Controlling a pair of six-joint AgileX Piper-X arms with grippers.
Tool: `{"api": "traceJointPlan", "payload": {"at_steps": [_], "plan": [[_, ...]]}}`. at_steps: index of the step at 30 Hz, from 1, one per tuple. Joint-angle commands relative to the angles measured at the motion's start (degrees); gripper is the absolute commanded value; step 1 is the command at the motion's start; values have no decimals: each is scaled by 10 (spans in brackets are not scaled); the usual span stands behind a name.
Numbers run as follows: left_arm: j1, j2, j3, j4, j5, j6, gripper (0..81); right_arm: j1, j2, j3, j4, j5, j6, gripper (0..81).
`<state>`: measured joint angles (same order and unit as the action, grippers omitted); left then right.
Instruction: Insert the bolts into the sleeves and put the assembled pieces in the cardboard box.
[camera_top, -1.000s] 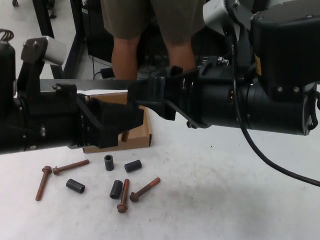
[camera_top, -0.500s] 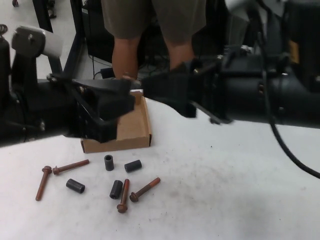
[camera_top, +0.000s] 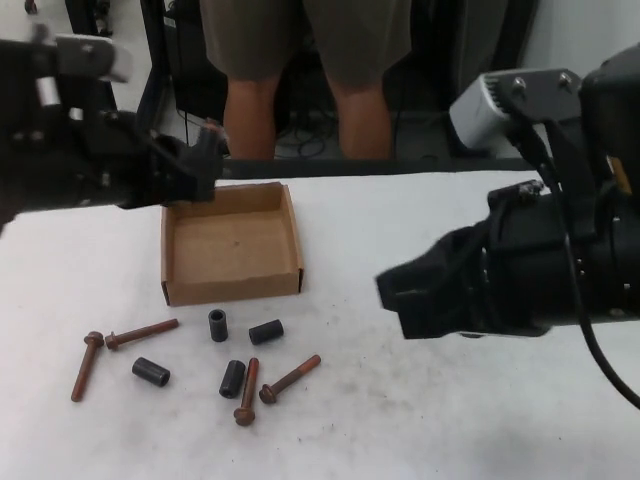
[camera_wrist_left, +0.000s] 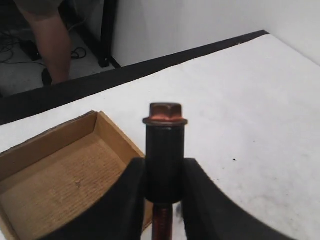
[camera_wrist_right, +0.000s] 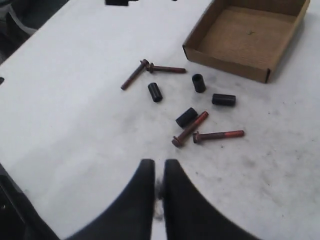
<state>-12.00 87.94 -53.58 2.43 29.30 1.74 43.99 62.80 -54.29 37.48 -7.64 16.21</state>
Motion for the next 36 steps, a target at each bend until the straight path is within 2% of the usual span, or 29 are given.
{"api": "traceJointPlan", "payload": {"at_steps": [1,7,14,17,23,26,31,36], "plan": [[1,57,-44,16,8,5,8,-11,-7,-7,18,0,-14,1],[1,178,-120,69,3,-1,8,-42,-7,-7,70,-1,-44,2],[-1,247,-163,90,-17,-17,1,-53,-7,-7,78,-4,-50,2],[-1,248,-163,88,-36,-17,81,-53,-7,-7,78,-4,-61,2],[-1,248,-163,88,-42,-37,329,-53,-7,-7,77,-4,-63,2],[-1,248,-163,88,-44,-55,387,-53,-7,-7,77,-4,-63,2],[-1,237,-163,88,-18,-69,387,-53,-7,-7,77,-4,-63,2],[-1,190,-163,101,26,-91,263,-53,-7,-7,77,-4,-63,2]]}}
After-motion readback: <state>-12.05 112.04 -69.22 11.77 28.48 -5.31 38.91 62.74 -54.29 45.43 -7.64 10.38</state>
